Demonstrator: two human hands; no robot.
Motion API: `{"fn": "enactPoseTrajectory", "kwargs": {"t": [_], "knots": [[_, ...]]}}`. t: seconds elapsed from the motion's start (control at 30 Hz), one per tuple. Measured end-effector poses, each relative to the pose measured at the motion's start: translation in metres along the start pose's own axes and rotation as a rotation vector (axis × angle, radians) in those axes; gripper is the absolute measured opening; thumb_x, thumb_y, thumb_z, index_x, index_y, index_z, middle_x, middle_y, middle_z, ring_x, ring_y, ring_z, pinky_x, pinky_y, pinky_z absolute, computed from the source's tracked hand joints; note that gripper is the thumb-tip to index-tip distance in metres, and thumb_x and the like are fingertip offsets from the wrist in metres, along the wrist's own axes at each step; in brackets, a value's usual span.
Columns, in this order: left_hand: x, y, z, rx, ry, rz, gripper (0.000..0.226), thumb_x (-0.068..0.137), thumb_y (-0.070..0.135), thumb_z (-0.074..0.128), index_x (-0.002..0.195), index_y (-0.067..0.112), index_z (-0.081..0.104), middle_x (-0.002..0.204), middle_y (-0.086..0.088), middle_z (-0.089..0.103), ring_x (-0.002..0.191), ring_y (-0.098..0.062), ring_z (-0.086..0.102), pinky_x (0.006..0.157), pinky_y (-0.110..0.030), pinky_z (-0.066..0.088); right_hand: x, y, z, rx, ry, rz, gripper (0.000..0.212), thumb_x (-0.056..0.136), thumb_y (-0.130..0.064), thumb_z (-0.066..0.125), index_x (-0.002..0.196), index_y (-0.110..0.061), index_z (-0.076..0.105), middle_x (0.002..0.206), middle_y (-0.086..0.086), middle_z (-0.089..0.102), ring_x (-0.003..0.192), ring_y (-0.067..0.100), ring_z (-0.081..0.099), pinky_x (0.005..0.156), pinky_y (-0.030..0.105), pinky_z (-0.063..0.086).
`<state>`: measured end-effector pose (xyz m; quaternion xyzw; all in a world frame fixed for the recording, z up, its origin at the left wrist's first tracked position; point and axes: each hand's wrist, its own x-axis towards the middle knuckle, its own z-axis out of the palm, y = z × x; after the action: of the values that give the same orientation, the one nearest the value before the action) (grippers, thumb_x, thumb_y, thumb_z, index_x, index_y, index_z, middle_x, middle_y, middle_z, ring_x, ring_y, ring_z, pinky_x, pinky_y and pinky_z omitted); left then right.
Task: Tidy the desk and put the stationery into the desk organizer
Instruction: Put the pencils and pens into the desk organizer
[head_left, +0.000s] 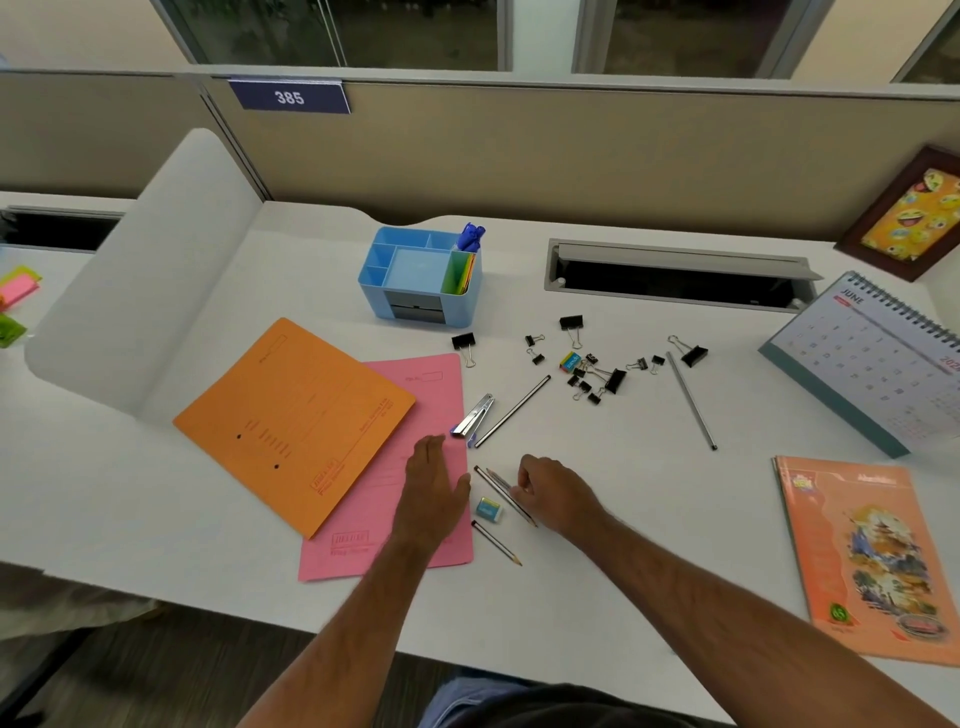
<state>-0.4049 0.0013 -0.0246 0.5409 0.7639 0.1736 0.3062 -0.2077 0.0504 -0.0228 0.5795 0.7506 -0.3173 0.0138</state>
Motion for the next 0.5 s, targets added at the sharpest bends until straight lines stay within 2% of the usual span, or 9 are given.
{"fn": "enactPoseTrajectory", "kwargs": {"t": [0.17, 0.23, 0.33, 0.43, 0.5], "knots": [[0.0, 0.004, 0.002, 0.033, 0.053, 0.11, 0.051, 0.098, 0.019, 0.067, 0.142, 0.014, 0.042, 0.144, -0.003, 0.04, 0.121, -0.007, 0.035, 0.098, -0.03, 0.049, 0.005, 0.001, -0.007, -0.113, -0.007, 0.008, 0.023, 0.098, -0.036, 0.058, 0.103, -0.013, 0.059, 0.103, 0.006, 0.064, 0.093, 0.025, 0.065, 0.075, 0.032, 0.048], [0.0, 0.007, 0.002, 0.062, 0.058, 0.146, 0.048, 0.098, 0.017, 0.067, 0.14, 0.014, 0.045, 0.139, -0.002, 0.042, 0.119, -0.009, 0.039, 0.094, -0.027, 0.051, 0.007, 0.004, -0.011, -0.158, -0.017, 0.007, 0.023, 0.098, -0.033, 0.057, 0.104, -0.012, 0.061, 0.106, 0.007, 0.063, 0.096, 0.026, 0.065, 0.076, 0.033, 0.047], [0.003, 0.01, 0.001, 0.156, 0.067, 0.25, 0.036, 0.096, 0.012, 0.067, 0.131, 0.01, 0.055, 0.131, -0.007, 0.05, 0.113, -0.018, 0.048, 0.09, -0.032, 0.056, 0.011, 0.01, -0.021, -0.247, -0.044, 0.004, 0.024, 0.096, -0.031, 0.056, 0.107, -0.01, 0.061, 0.11, 0.009, 0.061, 0.103, 0.03, 0.064, 0.081, 0.037, 0.05], [0.01, 0.014, 0.002, 0.237, 0.022, 0.345, 0.016, 0.099, 0.013, 0.062, 0.115, 0.014, 0.063, 0.118, -0.003, 0.059, 0.1, -0.016, 0.05, 0.086, -0.03, 0.05, 0.016, 0.02, -0.033, -0.334, -0.108, 0.014, 0.027, 0.091, -0.029, 0.056, 0.109, -0.009, 0.06, 0.115, 0.01, 0.061, 0.107, 0.031, 0.063, 0.082, 0.035, 0.048], [0.013, 0.017, 0.002, 0.252, -0.028, 0.378, 0.008, 0.101, 0.017, 0.059, 0.105, 0.02, 0.066, 0.108, 0.002, 0.063, 0.098, -0.016, 0.052, 0.082, -0.03, 0.047, 0.017, 0.027, -0.04, -0.35, -0.139, 0.029, 0.021, 0.088, -0.03, 0.057, 0.101, -0.013, 0.056, 0.111, 0.008, 0.06, 0.105, 0.029, 0.063, 0.08, 0.034, 0.046]]}}
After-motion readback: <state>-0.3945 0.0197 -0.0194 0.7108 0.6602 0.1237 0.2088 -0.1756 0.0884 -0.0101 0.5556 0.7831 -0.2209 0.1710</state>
